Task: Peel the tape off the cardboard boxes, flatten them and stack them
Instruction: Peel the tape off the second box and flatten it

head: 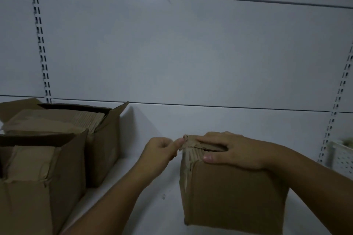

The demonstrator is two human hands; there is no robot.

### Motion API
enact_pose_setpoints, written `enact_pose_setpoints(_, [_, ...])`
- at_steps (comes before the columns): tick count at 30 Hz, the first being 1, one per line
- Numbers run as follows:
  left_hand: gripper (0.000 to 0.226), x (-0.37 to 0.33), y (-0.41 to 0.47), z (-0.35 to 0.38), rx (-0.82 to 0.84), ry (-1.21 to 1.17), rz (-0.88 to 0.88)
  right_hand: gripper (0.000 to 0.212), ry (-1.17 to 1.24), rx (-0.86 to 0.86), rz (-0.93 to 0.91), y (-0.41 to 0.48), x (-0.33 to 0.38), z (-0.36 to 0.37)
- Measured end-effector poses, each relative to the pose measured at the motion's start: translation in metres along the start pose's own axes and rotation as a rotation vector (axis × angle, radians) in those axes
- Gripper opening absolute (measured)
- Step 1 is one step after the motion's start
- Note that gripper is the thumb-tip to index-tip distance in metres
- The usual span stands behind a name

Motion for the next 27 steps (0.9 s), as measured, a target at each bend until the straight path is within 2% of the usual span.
enact_pose_setpoints(6, [0.052,0.028,0.01,-0.018,-0.16,-0.058,0.044,0.065,0.003,-0.02,0.031,0.005,-0.007,-0.002])
enact_pose_setpoints(9, [0.054,0.031,0.008,-0.021,-0.235,-0.062,0.046,0.075,-0.005,-0.087,0.035,0.007,-0.007,-0.005])
enact_pose_setpoints(12, [0.056,0.041,0.003,-0.026,-0.299,-0.039,0.01,0.063,0.015,-0.133,0.041,0.007,-0.005,-0.005])
enact_pose_setpoints(14, [0.056,0.051,0.001,-0.023,-0.245,-0.056,-0.06,0.056,0.025,-0.135,0.044,0.008,-0.005,-0.003])
enact_pose_setpoints(17, [0.059,0.052,-0.004,-0.008,-0.063,-0.023,-0.164,0.052,0.031,-0.154,0.056,0.009,-0.006,-0.003])
enact_pose_setpoints(20, [0.063,0.043,-0.012,0.01,0.09,-0.168,-0.222,0.05,0.009,-0.16,0.056,0.012,-0.007,-0.004])
enact_pose_setpoints(23, [0.037,0.042,-0.01,0.011,0.049,-0.404,-0.241,0.048,-0.036,-0.12,0.04,0.012,-0.006,-0.003])
enact_pose_setpoints(27, [0.044,0.04,-0.009,0.012,0.04,-0.589,-0.252,0.052,-0.106,-0.022,0.004,0.009,0.003,0.001])
Point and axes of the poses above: each hand's wrist, its own y-axis towards the middle knuckle, its own z-axis out of the palm, x = y × z, the point moved 7 cm from there along y, towards the middle knuckle, and after that the axes turned 8 degrees about y, right-handed, at the moved point
